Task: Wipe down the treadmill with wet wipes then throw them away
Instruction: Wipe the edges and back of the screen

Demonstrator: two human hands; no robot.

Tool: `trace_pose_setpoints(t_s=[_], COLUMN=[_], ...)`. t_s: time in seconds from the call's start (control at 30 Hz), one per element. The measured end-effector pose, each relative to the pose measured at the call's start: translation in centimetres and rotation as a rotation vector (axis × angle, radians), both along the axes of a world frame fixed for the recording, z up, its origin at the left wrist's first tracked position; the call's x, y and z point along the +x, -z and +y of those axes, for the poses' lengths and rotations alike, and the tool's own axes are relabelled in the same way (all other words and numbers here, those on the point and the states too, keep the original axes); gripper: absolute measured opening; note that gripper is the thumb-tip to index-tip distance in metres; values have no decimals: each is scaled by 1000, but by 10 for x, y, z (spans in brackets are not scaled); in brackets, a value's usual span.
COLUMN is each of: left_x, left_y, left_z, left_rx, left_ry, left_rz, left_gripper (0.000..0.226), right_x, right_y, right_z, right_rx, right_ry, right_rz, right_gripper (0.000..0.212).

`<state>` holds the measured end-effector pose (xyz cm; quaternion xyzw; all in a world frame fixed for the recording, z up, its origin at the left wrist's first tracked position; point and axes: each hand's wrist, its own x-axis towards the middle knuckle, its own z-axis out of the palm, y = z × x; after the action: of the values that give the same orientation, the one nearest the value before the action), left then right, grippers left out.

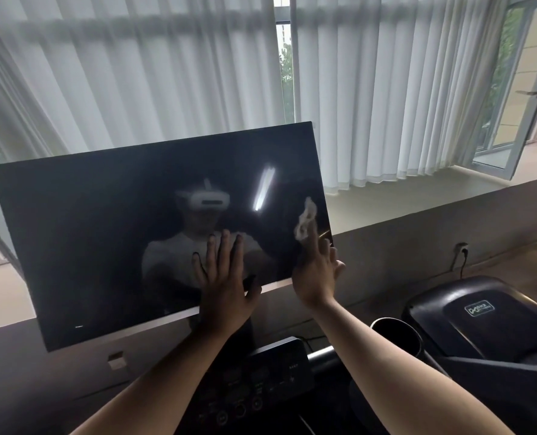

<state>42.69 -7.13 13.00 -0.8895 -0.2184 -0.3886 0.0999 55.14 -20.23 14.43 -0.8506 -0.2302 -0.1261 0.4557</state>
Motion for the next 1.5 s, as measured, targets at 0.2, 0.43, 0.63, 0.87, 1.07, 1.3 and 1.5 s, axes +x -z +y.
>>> trace_pose_setpoints(t_s=[0.2, 0.43, 0.63, 0.87, 1.07, 1.3, 1.5], left_x=[-3, -5, -6, -8, -8, -13, -20], left_y=[3, 5, 6, 8, 9, 9, 12], left_z=[3, 1, 3, 5, 5, 8, 11], left_rx=[22, 45, 34, 44, 35, 25, 18], left_ry=[18, 39, 63, 67, 77, 127, 169], left_rz=[22, 21, 23, 24, 19, 25, 38], left_gripper=[84, 83, 82, 80, 80, 76, 81], right_x=[-10, 6, -33, -17, 11, -9, -36], right_y=[32, 31, 39, 52, 44, 45, 52], right_z=[-8, -20, -3, -15, -30, -2, 24], right_rx=[-186, 3, -77, 20, 461, 719, 805], right_ry=[-139, 65, -106, -30, 161, 219, 108], right_rz=[-210, 127, -47, -107, 333, 523, 567], right_gripper=[78, 79, 77, 40, 31, 11, 4])
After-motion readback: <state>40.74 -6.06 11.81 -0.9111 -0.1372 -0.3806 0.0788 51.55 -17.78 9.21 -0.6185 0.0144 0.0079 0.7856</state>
